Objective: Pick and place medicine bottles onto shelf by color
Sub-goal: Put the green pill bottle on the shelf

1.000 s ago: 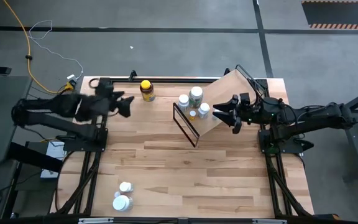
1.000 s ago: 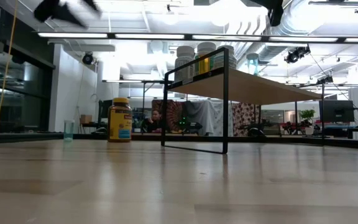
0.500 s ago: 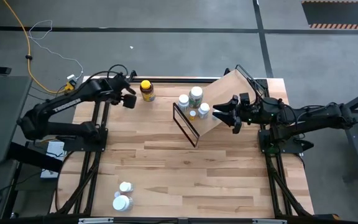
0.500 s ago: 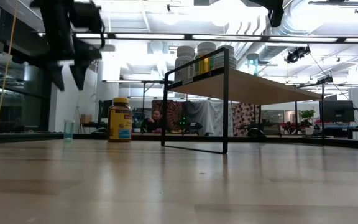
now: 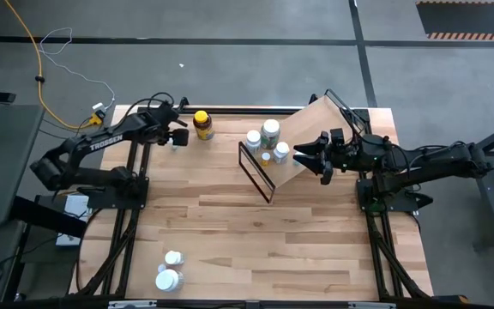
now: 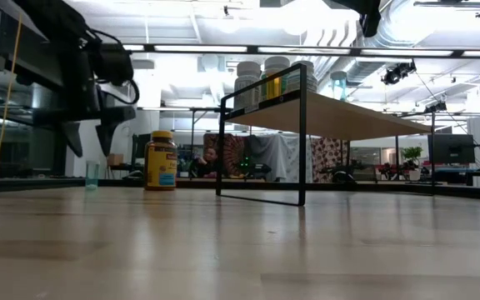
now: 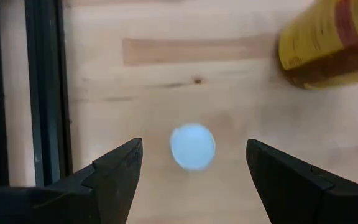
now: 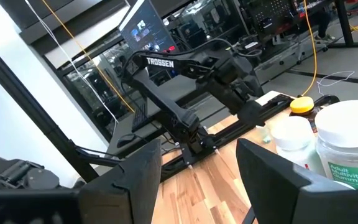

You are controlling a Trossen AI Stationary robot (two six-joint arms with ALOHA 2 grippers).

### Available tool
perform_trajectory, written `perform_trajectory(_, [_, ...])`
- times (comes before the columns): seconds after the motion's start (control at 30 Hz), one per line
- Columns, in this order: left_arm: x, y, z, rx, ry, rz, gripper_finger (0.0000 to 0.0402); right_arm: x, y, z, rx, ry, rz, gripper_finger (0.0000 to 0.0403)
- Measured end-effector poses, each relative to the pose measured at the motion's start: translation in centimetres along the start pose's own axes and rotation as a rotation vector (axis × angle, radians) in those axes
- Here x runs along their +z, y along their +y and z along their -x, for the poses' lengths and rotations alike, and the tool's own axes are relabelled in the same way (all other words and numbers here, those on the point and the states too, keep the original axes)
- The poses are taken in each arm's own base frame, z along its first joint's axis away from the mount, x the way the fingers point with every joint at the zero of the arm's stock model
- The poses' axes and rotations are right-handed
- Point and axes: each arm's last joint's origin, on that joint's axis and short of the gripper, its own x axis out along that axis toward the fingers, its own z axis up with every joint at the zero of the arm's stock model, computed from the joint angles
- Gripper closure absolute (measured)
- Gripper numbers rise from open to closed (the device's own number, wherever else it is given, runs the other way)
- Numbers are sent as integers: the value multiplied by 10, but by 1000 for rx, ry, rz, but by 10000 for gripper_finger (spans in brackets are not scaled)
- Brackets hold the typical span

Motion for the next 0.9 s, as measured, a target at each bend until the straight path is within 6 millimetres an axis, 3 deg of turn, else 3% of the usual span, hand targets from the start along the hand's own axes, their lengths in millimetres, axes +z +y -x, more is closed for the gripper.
perform_trajectory(0.47, [1, -9, -31, 65, 91, -23, 131, 0, -1, 0, -20, -7, 1, 203])
perform_trajectory(0.9, [3, -10, -32, 68, 70, -2, 243, -2, -3, 0, -54, 11, 7, 203])
